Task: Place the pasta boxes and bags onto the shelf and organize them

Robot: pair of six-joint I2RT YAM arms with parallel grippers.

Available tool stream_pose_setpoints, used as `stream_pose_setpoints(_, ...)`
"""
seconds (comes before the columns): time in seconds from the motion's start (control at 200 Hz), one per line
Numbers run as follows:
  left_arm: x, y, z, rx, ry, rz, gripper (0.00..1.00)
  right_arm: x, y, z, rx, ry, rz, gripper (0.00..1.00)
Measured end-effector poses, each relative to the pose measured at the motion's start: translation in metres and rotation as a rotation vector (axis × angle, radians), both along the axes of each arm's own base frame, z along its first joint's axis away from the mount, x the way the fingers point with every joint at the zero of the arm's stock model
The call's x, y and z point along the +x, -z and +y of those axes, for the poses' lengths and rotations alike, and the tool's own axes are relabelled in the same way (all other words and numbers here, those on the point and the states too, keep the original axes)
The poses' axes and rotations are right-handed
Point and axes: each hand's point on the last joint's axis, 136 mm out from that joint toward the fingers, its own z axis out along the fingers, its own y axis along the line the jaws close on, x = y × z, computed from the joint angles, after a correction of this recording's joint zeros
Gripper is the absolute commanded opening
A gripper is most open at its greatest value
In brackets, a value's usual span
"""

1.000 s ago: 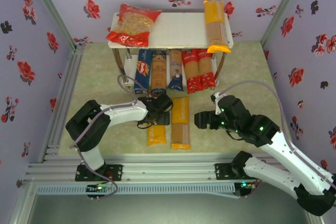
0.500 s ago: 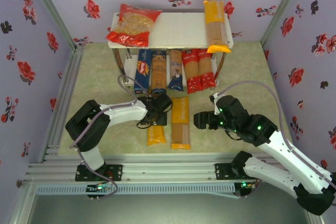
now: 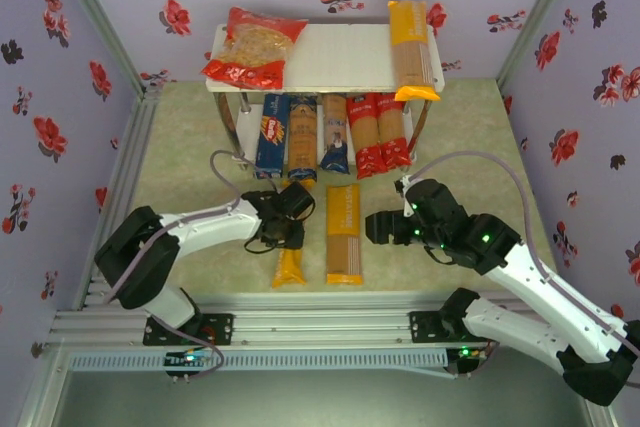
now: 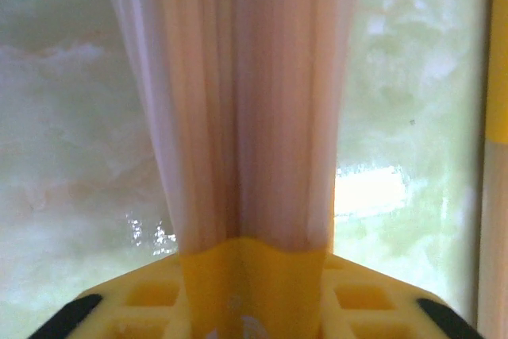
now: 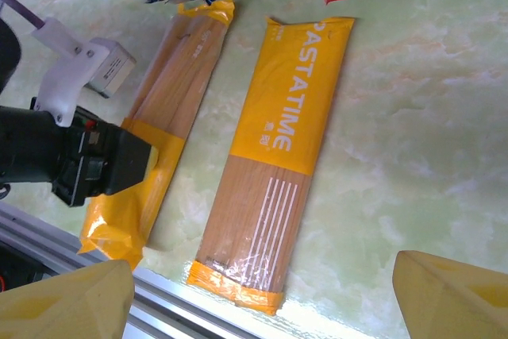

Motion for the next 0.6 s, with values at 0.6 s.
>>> stream_pose_setpoints(0.6,-0.049,-0.085,0.006,-0.206,0.191,0.086,0.00,0.011,-0.001,0.002,-0.018,0.045,0.002,0.86)
